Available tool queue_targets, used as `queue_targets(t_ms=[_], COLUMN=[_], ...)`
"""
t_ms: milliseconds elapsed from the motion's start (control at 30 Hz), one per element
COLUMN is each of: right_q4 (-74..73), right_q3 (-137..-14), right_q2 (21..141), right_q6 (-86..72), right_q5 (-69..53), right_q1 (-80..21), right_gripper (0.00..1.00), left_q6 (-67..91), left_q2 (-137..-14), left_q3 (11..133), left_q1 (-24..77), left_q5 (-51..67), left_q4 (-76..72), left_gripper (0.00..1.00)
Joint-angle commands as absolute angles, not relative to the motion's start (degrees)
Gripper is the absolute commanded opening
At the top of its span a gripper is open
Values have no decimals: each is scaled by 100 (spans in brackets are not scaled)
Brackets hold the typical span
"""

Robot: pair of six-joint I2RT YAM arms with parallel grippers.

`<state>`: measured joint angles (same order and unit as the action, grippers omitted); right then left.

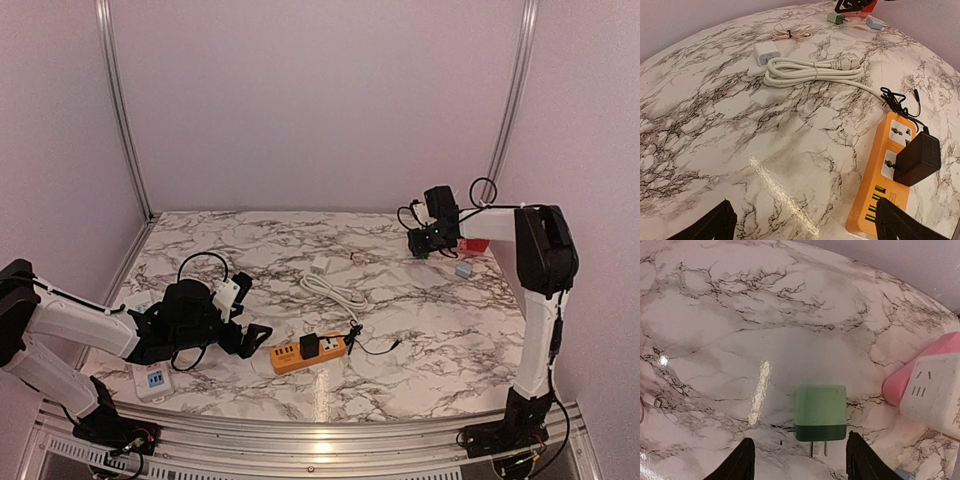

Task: Insert the plug
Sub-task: Move the plug to the center of the board.

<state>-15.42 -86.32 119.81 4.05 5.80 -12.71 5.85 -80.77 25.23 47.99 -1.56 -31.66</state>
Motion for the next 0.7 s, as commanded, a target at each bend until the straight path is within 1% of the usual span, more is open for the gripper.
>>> queue_targets(t_ms=[0, 333, 533, 667], right_q4=[-1271, -1181, -1173, -1179], right_q3=[-8822, -8906, -9049, -9180], right_q2=[12002, 12337, 12577, 12724], right_q6=[156, 39, 41, 103], right_q5=[371, -150, -242, -615], right_q1=[-1175, -900, -896, -896], right_gripper=[57, 56, 56, 54], left_q6=[615, 624, 624, 624], left_q2=[-7987, -8010, -7998, -8026], left_q3=[2452, 2461, 2443, 2451], left_q1=[4772, 4771, 4768, 4771], left_q5=[-184, -176, -191, -202], left_q4=[-3282, -3281, -3278, -3280], left_gripper=[99, 99, 99, 99])
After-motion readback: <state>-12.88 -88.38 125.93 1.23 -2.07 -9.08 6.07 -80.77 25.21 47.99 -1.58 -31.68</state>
